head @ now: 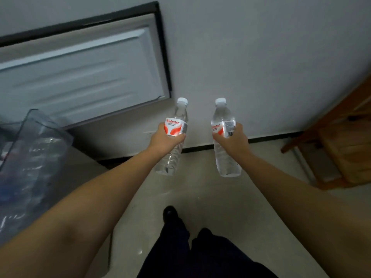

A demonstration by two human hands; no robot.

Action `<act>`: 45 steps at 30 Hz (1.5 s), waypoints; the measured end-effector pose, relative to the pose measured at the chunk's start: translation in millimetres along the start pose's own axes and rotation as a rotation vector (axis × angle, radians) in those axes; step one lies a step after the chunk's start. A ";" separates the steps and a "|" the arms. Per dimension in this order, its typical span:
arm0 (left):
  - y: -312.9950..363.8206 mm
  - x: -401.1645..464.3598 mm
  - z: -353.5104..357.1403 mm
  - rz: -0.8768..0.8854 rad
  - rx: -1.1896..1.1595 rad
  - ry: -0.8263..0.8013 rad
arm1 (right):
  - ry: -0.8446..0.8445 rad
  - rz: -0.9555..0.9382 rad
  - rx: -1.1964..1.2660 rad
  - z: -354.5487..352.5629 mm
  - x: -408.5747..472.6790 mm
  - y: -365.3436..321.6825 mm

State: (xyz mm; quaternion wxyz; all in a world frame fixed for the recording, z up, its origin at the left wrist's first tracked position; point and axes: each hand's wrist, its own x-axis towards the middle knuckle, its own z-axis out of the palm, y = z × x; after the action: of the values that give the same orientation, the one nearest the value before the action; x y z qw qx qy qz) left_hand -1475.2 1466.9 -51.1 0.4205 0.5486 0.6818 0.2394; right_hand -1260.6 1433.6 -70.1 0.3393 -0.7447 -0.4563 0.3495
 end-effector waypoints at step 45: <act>311.9 -168.3 600.9 0.844 0.583 -1.432 | 1.453 0.950 0.360 -387.7 -161.7 301.4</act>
State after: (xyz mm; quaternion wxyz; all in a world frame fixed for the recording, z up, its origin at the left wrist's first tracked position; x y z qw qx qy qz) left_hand -794.8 1314.3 -72.6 0.4667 0.8586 0.0285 -0.2103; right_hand -860.3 1106.7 -80.8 0.4764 -0.8287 0.2911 -0.0395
